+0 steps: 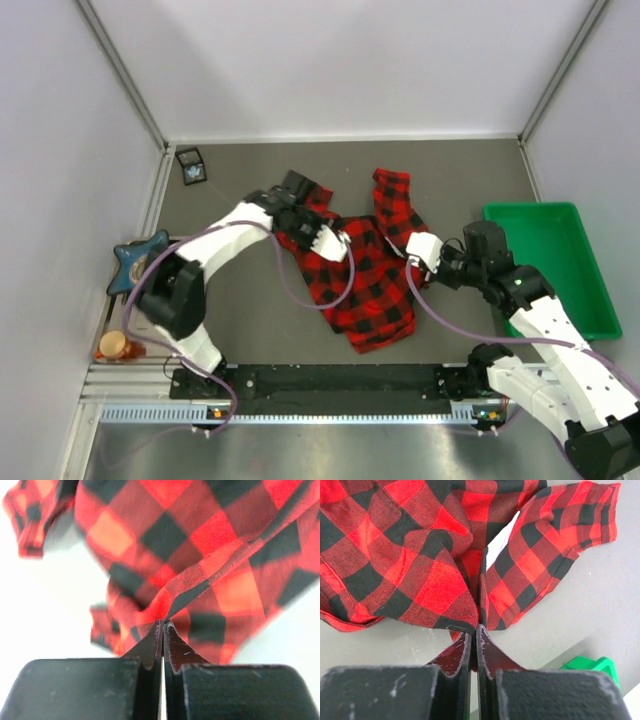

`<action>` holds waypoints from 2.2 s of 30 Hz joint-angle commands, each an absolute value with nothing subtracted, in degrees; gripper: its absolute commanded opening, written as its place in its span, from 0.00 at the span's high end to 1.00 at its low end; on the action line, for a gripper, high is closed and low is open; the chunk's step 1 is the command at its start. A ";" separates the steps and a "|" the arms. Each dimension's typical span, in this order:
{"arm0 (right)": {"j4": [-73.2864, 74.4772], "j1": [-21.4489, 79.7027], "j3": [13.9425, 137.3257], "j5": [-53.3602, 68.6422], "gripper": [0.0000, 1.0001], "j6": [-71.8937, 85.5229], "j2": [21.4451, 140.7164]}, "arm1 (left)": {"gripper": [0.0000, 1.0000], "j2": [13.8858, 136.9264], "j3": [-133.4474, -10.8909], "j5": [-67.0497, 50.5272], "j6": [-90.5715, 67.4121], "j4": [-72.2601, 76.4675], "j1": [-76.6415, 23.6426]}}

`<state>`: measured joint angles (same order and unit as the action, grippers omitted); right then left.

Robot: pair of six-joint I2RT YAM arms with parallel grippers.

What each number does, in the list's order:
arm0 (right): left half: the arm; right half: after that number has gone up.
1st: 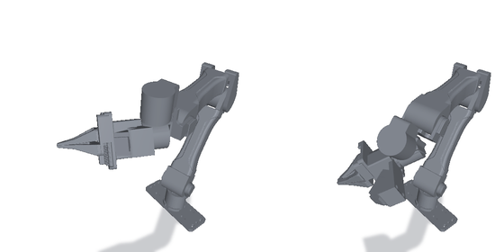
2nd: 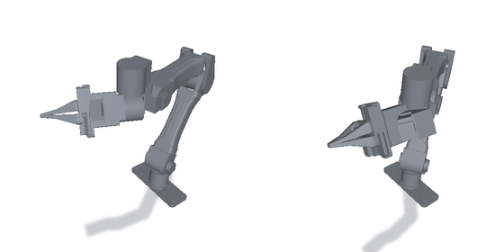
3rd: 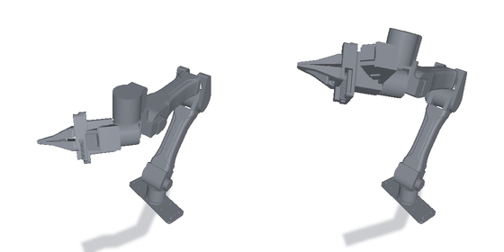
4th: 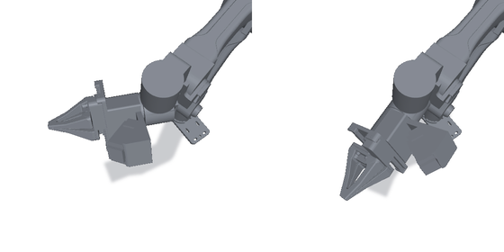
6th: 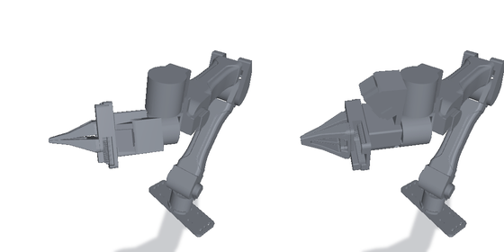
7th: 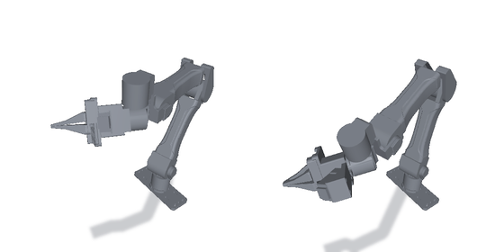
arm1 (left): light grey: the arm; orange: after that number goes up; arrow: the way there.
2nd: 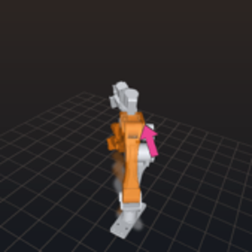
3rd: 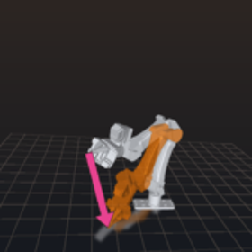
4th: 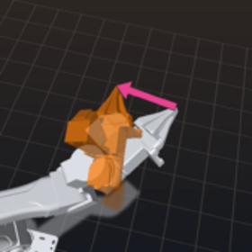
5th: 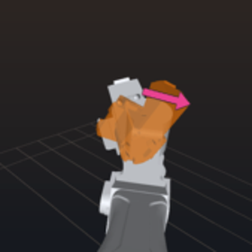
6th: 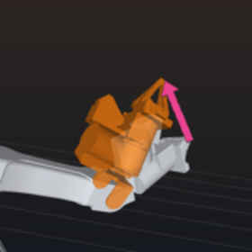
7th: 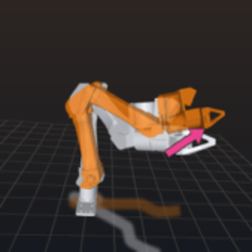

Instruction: Pin the brooch onto the clothing

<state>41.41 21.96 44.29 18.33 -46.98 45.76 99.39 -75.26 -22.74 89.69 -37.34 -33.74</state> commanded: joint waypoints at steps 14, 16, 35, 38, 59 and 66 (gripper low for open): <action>37.79 21.36 49.39 16.17 1.00 -42.01 47.64 | 0.56 63.46 -49.74 -29.33 92.47 -62.66 -9.75; 37.88 21.36 49.48 16.08 1.00 -42.19 47.55 | 0.28 62.76 -50.79 -34.08 93.16 -64.07 -9.76; 37.79 21.36 48.96 16.00 1.00 -42.28 47.81 | 0.32 65.29 -39.29 -29.18 73.83 -45.09 -34.28; 37.71 21.36 48.87 16.00 1.00 -42.19 48.16 | 0.31 68.72 -39.37 -27.96 75.14 -44.56 -34.37; 37.35 21.36 50.79 15.65 1.00 -39.82 49.13 | 1.00 87.01 -48.33 -22.86 67.17 -42.80 -34.19; 35.25 21.10 57.73 12.49 1.00 -34.73 49.92 | 1.00 80.78 -62.65 -30.49 51.64 -47.46 -26.64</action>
<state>39.40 21.85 50.83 15.11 -39.24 49.80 86.32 -53.43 -24.93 63.59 -46.81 -31.33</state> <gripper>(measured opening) 0.014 0.010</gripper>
